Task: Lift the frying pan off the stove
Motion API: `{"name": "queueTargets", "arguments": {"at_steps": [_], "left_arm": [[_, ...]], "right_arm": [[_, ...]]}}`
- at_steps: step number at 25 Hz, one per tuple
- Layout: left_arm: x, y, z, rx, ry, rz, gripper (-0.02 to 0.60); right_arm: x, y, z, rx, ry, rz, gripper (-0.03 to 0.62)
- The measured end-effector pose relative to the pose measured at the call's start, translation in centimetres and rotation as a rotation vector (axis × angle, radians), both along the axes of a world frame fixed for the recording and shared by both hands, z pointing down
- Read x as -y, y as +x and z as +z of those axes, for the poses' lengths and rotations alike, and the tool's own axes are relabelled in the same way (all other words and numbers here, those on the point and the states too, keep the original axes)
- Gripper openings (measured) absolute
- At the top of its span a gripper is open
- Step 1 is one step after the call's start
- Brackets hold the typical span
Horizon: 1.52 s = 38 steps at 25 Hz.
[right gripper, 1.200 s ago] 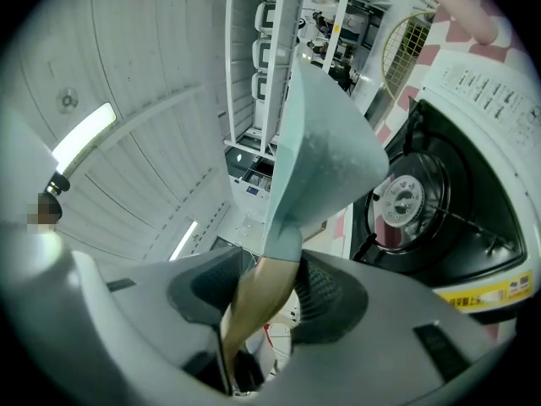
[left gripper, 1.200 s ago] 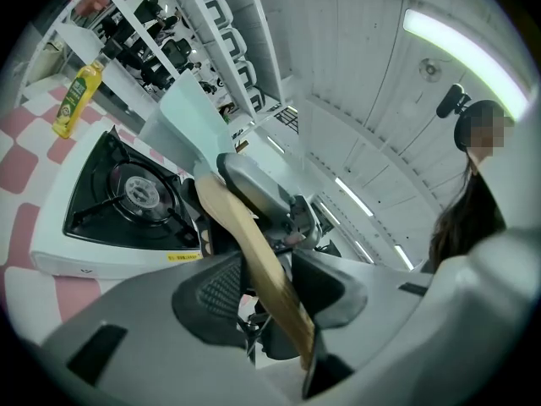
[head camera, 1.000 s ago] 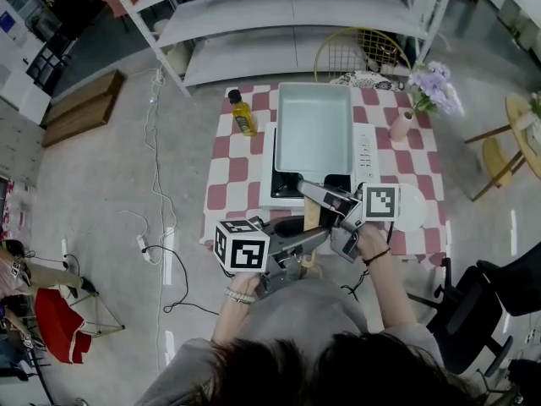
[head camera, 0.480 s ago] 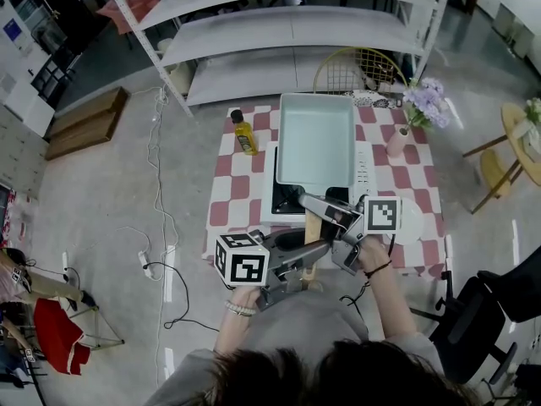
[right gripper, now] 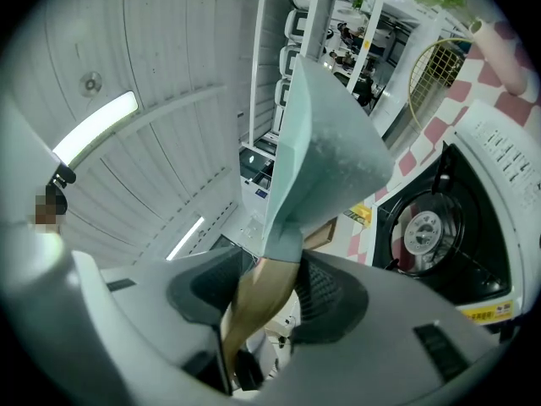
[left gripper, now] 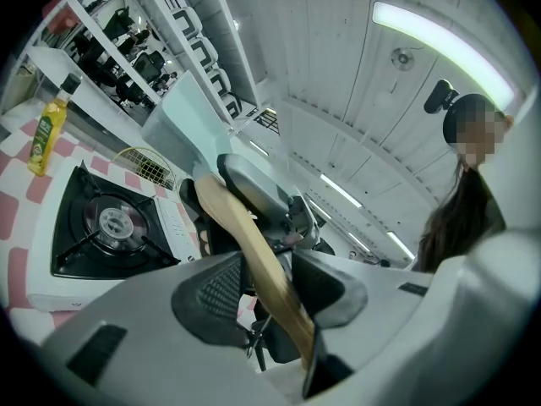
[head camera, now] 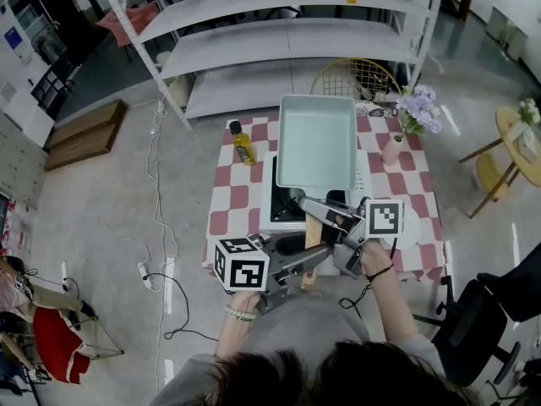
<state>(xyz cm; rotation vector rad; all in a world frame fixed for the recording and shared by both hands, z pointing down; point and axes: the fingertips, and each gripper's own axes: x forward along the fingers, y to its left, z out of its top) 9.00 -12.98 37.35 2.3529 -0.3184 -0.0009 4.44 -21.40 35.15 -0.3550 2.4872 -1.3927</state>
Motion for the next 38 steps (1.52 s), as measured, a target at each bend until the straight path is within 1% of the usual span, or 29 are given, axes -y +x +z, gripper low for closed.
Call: {"name": "queueTargets", "arguments": {"at_steps": [15,22,27,38], "left_arm": [[-0.2,0.1,-2.0,-0.011,0.054,0.003,0.181],[-0.2,0.1,-2.6,-0.017,0.08,0.003,0.181],[-0.2,0.0,-2.8,-0.02,0.086,0.007,0.181],[-0.3,-0.1,-3.0,-0.025,0.087,0.011,0.181]], "right_arm": [[-0.2,0.3,-1.9,-0.009,0.033,0.007,0.2],[-0.3,0.2,-3.0,0.005,0.062,-0.003,0.199],[-0.3,0.2,-3.2,0.02,0.063,-0.002,0.201],[-0.4,0.1,-3.4,0.016,0.067,-0.001,0.201]]}}
